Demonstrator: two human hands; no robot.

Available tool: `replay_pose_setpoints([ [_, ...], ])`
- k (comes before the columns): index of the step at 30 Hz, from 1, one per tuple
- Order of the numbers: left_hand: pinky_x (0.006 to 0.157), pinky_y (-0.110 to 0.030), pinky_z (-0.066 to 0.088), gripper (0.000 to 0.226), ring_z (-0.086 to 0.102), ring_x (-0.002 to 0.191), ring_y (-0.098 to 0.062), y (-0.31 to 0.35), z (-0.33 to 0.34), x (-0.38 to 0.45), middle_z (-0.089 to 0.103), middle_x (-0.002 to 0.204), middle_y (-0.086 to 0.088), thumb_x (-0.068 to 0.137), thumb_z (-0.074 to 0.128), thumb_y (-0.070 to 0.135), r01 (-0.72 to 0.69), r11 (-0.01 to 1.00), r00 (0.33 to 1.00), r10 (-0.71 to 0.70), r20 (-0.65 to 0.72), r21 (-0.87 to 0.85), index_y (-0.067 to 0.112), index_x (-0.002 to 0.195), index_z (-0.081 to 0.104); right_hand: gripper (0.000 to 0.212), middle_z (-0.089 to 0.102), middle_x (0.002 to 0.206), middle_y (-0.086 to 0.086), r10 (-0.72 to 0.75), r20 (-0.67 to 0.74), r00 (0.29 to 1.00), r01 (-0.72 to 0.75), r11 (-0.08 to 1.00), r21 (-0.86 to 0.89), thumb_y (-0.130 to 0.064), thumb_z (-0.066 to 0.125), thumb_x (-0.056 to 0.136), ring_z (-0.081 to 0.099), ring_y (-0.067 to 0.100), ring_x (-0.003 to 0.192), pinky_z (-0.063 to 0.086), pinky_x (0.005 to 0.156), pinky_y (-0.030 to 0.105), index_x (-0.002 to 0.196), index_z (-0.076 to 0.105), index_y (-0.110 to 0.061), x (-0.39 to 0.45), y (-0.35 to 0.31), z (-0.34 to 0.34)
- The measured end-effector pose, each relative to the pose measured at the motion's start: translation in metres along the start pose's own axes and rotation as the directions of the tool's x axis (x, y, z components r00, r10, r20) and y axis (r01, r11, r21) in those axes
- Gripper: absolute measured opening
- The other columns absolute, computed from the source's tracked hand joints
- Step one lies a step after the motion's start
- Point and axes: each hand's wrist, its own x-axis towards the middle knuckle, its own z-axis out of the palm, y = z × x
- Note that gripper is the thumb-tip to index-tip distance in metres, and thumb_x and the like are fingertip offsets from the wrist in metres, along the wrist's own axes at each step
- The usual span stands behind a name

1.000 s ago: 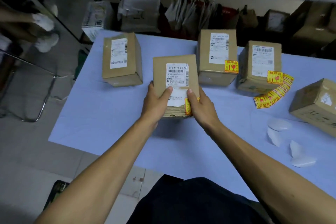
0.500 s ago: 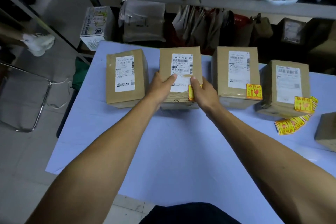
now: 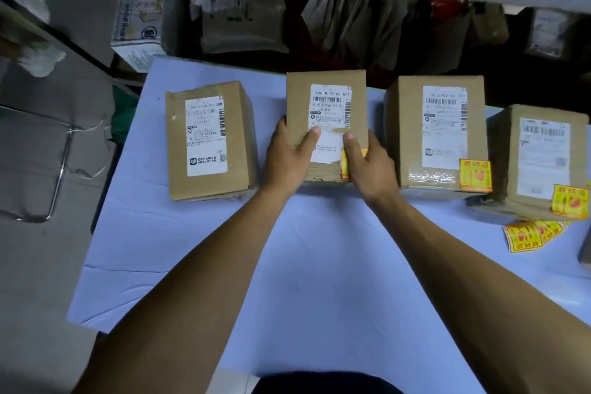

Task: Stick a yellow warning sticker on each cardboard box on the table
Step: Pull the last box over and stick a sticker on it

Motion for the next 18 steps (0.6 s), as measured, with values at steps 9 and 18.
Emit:
replay_pose_setpoints([
  [9,0.094,-0.032,0.043,0.052,0.053,0.122,-0.029,0.023,-0.012,-0.012,0.054,0.137,-0.011,0.092,0.062,0.036,-0.07,0.962,0.996,0.081,-0.029,0.263,0.011,0.136,0.048,0.068,0.058,0.137,0.022,0.039,0.007,0.999,-0.037,0.971,-0.237,-0.044,0.05,0.099,0.055,0.043,0.123,0.044,0.094,0.04,0.149,0.03,-0.003,-0.008,-0.03,-0.013],
  [18,0.12,-0.048,0.016,0.065,0.017,0.152,-0.029,0.017,-0.111,-0.039,0.025,0.163,-0.01,0.098,0.05,0.042,-0.441,0.517,0.863,0.468,0.188,0.734,0.015,0.154,0.031,0.065,0.034,0.157,0.025,-0.474,0.206,0.856,0.486,0.603,-0.632,-0.028,0.055,0.096,0.032,0.041,0.144,0.024,0.117,0.044,0.153,0.033,-0.006,-0.037,-0.077,0.0],
])
